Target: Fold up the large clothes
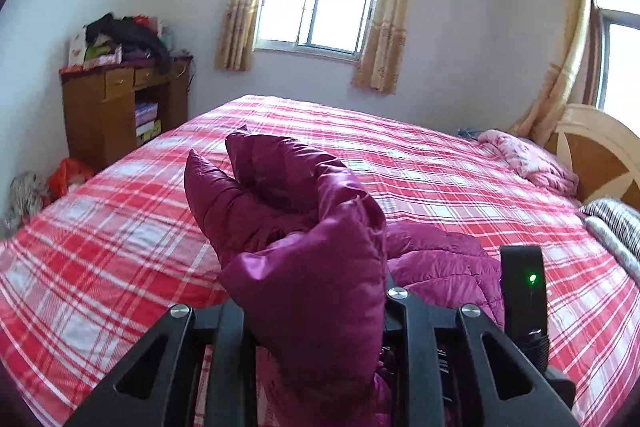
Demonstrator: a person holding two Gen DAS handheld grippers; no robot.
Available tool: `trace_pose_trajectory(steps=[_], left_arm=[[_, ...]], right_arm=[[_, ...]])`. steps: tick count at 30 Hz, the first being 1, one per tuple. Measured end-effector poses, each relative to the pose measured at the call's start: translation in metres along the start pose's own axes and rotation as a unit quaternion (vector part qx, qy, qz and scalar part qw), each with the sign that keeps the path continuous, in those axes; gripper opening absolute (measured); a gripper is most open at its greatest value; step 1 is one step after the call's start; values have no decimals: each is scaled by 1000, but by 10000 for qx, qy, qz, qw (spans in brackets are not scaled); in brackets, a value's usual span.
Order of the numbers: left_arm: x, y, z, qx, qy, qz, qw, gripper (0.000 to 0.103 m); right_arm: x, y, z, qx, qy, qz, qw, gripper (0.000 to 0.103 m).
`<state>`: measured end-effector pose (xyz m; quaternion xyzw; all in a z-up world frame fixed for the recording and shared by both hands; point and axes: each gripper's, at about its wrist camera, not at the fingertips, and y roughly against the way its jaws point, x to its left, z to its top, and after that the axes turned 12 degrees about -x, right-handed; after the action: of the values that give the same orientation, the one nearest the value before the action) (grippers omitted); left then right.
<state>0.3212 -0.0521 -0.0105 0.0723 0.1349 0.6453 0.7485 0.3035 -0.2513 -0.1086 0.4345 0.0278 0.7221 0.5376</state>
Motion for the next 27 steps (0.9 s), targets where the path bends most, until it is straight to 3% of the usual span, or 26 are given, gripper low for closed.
trace_pose_trajectory(steps=[3, 6, 12, 17, 20, 25, 27], left_arm=[[-28, 3, 8, -125, -492, -225, 9985, 26], [-63, 4, 4, -176, -1194, -472, 9916, 26], [-134, 0, -28, -101, -2353, -1144, 9651, 26], [-182, -12, -73, 462, -2904, -1731, 9400, 26], [-200, -18, -100, 713, -3171, -1838, 9277, 26], [-202, -23, -123, 814, -3208, -1863, 9251, 26], [-201, -23, -124, 794, -3156, -1916, 9259, 26]], right_arm=[[-18, 49, 13, -469, -49, 8, 9989, 18], [-48, 97, 18, -793, -92, -256, 9965, 21], [-113, 161, 7, -1026, -288, -871, 9905, 22], [-147, 185, -9, -1075, -675, -1101, 9858, 22], [-162, 193, -16, -1056, -786, -1136, 9848, 22], [-161, 208, -13, -1246, -767, -972, 9844, 22], [-156, 211, 0, -1378, -622, -696, 9860, 37]])
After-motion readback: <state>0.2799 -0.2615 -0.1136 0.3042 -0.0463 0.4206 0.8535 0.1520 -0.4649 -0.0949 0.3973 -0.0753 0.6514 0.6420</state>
